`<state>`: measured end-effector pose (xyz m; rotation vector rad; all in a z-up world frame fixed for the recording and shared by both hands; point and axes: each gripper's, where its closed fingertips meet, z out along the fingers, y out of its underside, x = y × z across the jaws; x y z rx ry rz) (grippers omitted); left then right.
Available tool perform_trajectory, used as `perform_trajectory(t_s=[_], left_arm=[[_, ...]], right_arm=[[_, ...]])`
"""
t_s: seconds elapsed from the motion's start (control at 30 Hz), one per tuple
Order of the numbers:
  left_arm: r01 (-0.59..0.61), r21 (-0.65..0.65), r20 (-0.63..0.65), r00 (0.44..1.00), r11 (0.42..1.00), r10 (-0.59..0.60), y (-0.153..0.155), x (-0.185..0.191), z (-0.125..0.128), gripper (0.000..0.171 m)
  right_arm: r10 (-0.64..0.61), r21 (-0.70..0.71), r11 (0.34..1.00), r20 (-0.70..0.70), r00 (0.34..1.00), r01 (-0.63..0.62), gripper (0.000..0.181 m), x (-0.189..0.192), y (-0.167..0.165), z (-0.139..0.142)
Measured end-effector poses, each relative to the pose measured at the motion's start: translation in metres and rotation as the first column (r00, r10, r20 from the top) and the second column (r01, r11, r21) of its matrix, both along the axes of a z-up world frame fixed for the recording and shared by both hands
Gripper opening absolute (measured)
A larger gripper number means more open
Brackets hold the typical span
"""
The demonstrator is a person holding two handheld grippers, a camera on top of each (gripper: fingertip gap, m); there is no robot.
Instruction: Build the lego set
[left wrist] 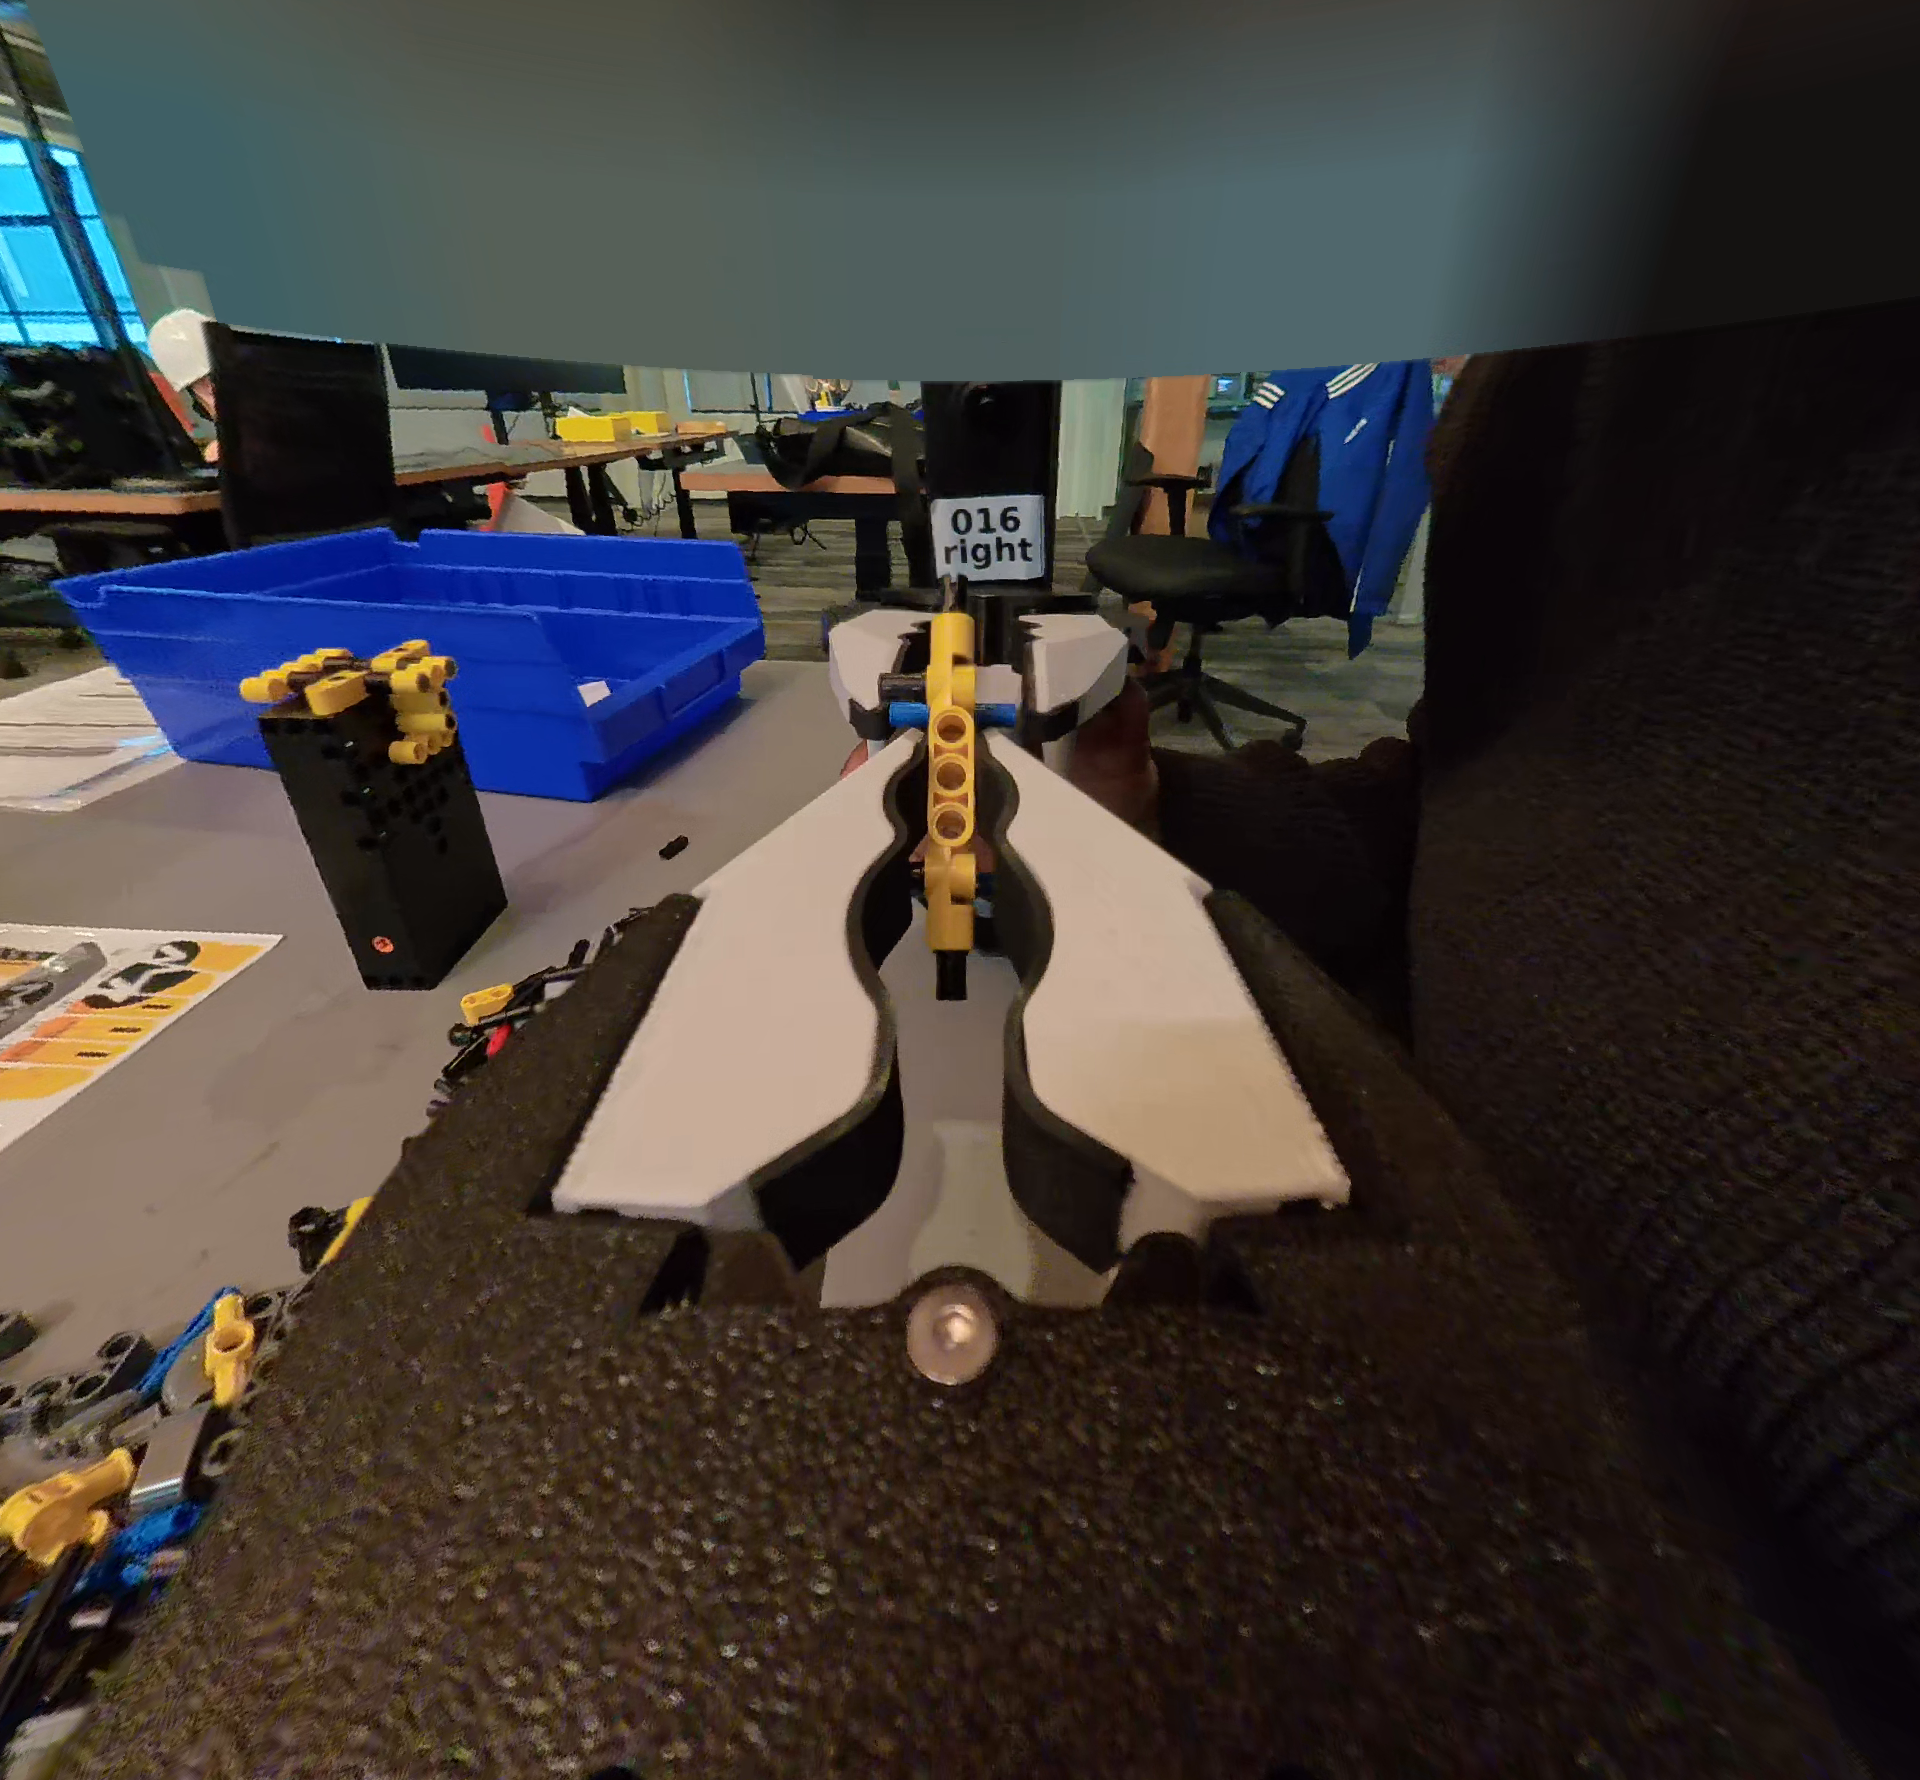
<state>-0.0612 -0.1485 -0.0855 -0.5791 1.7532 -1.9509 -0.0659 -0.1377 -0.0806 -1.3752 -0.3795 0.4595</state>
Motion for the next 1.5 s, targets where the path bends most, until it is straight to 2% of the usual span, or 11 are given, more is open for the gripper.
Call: perform_trajectory(t_s=[0.13, 0.27, 0.37, 0.47, 0.8, 1.5], left_arm=[[-0.019, -0.024, -0.025, 1.0, 1.0, 0.019, 0.005, 0.004, 0.0, 0.007], [-0.026, -0.034, -0.048, 0.999, 0.999, 0.024, 0.007, 0.007, -0.001, 0.007], [-0.043, -0.03, -0.076, 0.996, 0.999, 0.041, 0.009, 0.012, -0.005, 0.007], [-0.054, -0.029, -0.118, 0.992, 0.998, 0.05, 0.01, 0.016, -0.009, 0.007], [-0.067, -0.046, -0.139, 0.988, 0.997, 0.06, 0.014, 0.02, -0.009, 0.007], [-0.067, -0.048, -0.134, 0.989, 0.997, 0.06, 0.015, 0.021, -0.009, 0.007]], right_arm=[[0.0, 0.012, 1.0, -0.111, 0.994, 0.001, 0.03, 0.014, -0.001, 0.007], [0.02, 0.064, 0.998, -0.284, 0.959, -0.002, 0.031, 0.035, -0.01, 0.022], [0.026, 0.077, 0.997, -0.346, 0.938, 0.001, 0.031, 0.044, -0.013, 0.026], [0.044, 0.059, 0.998, -0.336, 0.941, -0.026, 0.023, 0.04, -0.012, 0.023], [0.004, -0.017, 1.0, -0.254, 0.967, -0.009, 0.023, 0.03, -0.001, 0.008], [-0.017, -0.02, 1.0, -0.257, 0.966, 0.012, 0.023, 0.034, 0.002, 0.008]])
